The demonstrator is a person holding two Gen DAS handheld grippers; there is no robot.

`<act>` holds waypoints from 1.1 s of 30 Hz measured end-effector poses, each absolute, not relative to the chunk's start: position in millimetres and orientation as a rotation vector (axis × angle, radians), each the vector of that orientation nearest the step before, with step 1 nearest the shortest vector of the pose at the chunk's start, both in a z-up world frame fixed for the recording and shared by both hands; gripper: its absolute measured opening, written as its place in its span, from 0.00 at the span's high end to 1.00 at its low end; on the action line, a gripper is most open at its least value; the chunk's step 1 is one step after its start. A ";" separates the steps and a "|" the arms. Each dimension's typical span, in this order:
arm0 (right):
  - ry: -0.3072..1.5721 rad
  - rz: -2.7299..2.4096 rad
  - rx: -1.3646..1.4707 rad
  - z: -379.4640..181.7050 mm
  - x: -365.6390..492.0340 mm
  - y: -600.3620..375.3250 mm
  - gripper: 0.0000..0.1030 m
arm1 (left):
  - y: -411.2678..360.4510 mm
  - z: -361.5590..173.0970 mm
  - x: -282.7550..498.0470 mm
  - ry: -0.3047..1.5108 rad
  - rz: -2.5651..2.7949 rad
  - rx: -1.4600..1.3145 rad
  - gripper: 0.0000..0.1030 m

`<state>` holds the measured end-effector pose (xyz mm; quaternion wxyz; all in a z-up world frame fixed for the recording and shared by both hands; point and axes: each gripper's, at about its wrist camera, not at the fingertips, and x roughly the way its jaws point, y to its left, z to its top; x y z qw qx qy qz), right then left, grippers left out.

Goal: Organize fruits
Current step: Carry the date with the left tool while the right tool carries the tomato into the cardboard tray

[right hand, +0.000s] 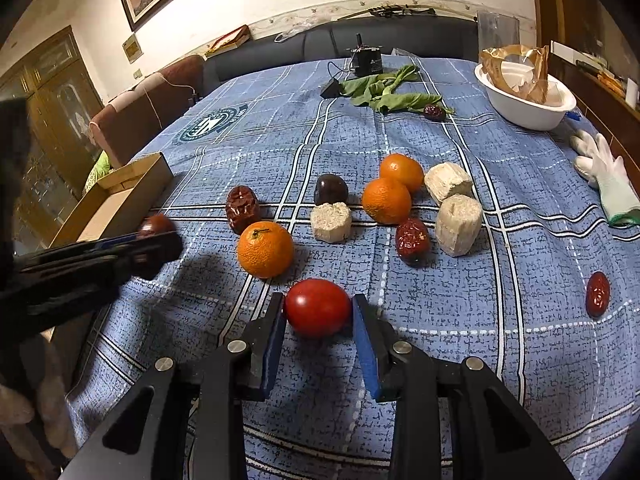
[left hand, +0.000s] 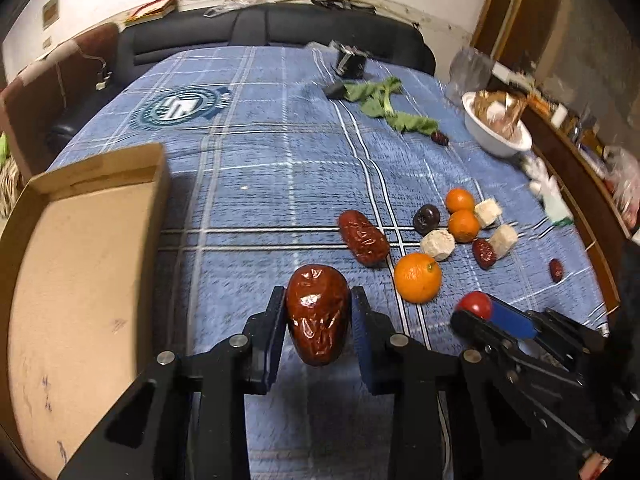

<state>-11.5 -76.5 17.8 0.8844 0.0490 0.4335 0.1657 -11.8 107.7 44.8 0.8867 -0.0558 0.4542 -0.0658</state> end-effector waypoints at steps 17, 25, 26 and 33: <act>0.817 0.540 0.016 82.8 -54.8 -6.9 0.65 | 275.7 58.3 -96.7 0.860 0.229 -0.233 0.70; 0.868 0.775 -0.053 84.9 -72.5 96.7 0.64 | 314.7 48.7 -117.1 0.867 0.342 -0.221 0.70; 0.866 0.786 -0.066 84.4 -73.9 106.0 0.64 | 318.7 47.2 -119.1 0.869 0.351 -0.225 0.70; 0.917 0.856 -0.137 60.4 -78.2 161.9 0.64 | 327.1 44.0 -130.0 0.880 0.374 -0.220 0.70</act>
